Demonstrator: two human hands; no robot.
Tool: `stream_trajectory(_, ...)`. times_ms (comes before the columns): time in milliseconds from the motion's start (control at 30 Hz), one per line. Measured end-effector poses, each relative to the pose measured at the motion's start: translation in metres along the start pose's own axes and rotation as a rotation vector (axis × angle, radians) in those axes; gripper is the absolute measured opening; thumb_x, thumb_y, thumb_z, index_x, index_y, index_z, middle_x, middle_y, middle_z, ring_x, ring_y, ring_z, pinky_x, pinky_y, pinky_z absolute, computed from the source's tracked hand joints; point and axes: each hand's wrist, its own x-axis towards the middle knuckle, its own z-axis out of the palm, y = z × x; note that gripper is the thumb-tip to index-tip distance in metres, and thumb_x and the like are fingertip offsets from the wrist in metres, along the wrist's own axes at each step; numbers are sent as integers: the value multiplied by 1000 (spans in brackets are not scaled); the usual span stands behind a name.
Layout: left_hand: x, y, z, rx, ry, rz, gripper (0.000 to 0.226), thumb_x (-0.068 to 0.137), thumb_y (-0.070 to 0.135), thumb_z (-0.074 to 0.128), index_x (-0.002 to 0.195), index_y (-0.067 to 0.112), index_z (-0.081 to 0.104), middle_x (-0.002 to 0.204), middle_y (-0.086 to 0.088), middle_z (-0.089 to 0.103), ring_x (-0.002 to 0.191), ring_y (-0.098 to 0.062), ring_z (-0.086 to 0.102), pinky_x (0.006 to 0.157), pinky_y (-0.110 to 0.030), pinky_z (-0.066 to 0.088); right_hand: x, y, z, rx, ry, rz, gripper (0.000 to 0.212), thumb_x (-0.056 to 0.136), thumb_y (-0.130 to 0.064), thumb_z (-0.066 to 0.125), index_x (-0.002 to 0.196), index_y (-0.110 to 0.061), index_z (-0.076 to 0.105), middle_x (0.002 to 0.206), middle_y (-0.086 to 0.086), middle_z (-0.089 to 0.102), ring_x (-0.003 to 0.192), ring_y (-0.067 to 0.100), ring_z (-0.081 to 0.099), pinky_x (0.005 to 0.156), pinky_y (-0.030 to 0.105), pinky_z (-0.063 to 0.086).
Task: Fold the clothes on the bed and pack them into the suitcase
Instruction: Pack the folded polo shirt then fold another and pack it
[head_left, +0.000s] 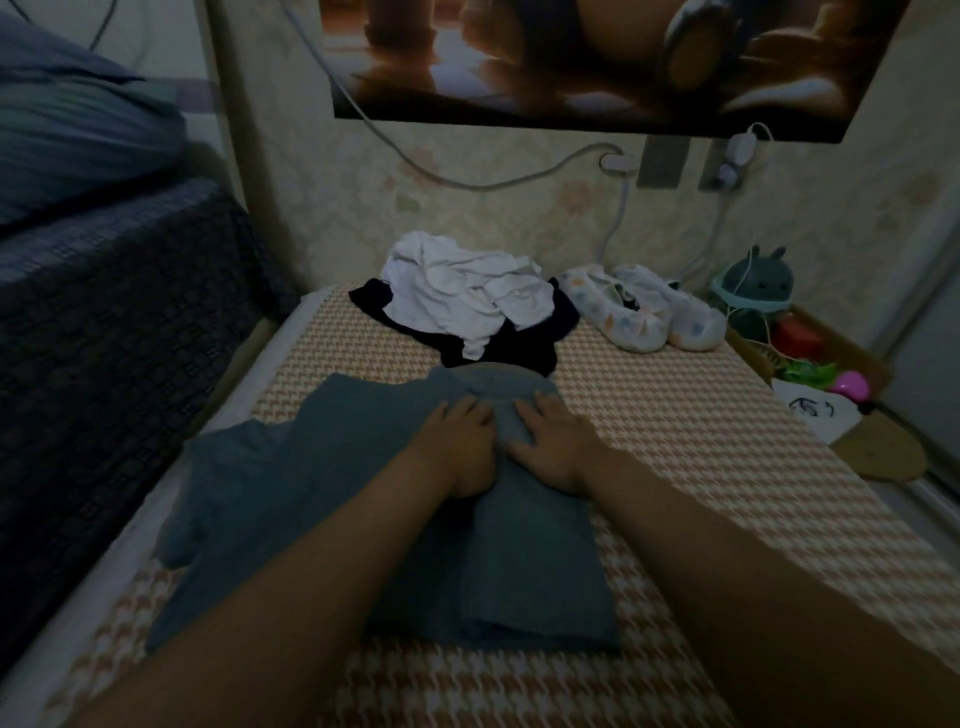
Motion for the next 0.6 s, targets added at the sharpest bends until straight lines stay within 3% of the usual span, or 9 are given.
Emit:
stream_trajectory(67,-17,12,-6,-76,25,70,55,98,36,35,147,12,30,155,-11,27,141,-28,24,116,-41,19,-7,-5,1,-63,76,-9,67,101,-50,25,155,-18,4,162,9,-8,149,24,-6,120,44,1)
stream_trajectory(100,-29,19,-8,-134,-21,77,61,98,41,35,150,13,24,157,-11,22,143,-28,21,117,-41,18,-13,-9,2,-87,102,-32,65,102,-45,25,155,-13,6,162,12,-5,149,25,-5,120,40,0)
stream_trajectory(233,-78,33,-11,-233,-299,42,108,81,78,41,152,21,-16,160,0,-20,147,-16,-16,121,-43,1,-43,-24,9,-53,124,-174,62,102,-35,32,155,-10,10,162,14,1,149,24,1,120,33,-1)
stream_trajectory(333,-101,30,-9,-251,-310,35,131,64,89,50,148,24,-27,155,6,-31,145,-12,-22,121,-40,-3,-67,-38,19,-40,116,-260,61,102,-38,30,155,-17,10,162,11,2,149,24,2,121,40,0)
stream_trajectory(500,-135,27,0,-289,-293,19,135,59,91,52,149,26,-25,156,10,-27,145,-10,-18,122,-39,1,-88,-54,26,-152,71,-280,68,99,-52,25,155,-22,3,163,2,-4,149,17,-5,119,47,-6)
stream_trajectory(600,-152,12,-6,-384,-259,12,117,67,87,51,154,30,-4,161,12,-5,148,-10,2,121,-37,12,-88,-66,21,-132,31,-253,67,100,-52,25,155,-19,5,163,3,-1,149,19,-1,120,46,-2)
